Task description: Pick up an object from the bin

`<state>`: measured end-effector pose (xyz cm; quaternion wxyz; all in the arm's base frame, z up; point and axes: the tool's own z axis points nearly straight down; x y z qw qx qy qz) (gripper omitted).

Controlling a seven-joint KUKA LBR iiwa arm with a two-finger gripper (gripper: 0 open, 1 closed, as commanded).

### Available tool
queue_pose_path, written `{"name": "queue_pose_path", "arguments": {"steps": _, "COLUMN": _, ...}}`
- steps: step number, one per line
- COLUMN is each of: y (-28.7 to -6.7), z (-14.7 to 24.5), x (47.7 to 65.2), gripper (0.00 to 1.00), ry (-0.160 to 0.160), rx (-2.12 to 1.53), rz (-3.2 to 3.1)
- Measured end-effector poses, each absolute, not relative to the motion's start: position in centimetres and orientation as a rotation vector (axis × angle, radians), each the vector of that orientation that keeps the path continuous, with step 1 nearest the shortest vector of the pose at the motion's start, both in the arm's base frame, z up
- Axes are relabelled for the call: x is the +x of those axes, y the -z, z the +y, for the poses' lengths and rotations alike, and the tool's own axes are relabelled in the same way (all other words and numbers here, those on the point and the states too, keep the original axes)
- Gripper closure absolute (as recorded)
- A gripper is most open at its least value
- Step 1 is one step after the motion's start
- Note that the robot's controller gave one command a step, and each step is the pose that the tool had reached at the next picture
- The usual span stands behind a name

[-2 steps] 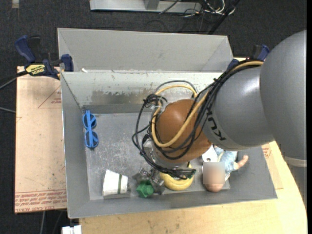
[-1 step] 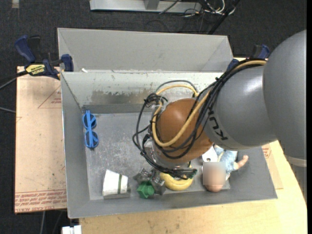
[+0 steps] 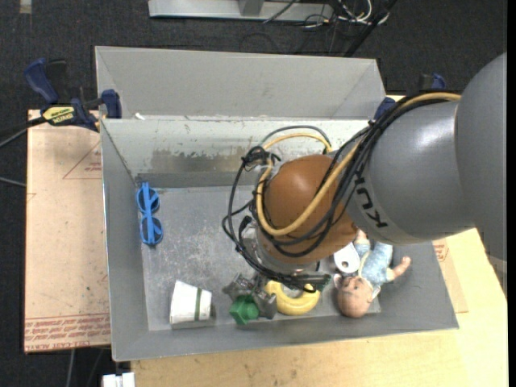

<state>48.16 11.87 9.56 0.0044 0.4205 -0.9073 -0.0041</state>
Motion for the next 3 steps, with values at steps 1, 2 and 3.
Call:
{"name": "queue_pose_path", "arguments": {"steps": 1, "y": -11.5, "z": 11.9, "x": 48.4, "gripper": 1.00, "ry": 0.010, "rx": 1.320, "rz": -2.850}}
{"name": "queue_pose_path", "arguments": {"steps": 2, "y": -12.7, "z": 11.9, "x": 48.5, "gripper": 1.00, "ry": 0.010, "rx": 1.321, "rz": -2.852}}
{"name": "queue_pose_path", "arguments": {"steps": 3, "y": -13.6, "z": 11.9, "x": 48.4, "gripper": 1.00, "ry": 0.010, "rx": 1.321, "rz": -2.852}}
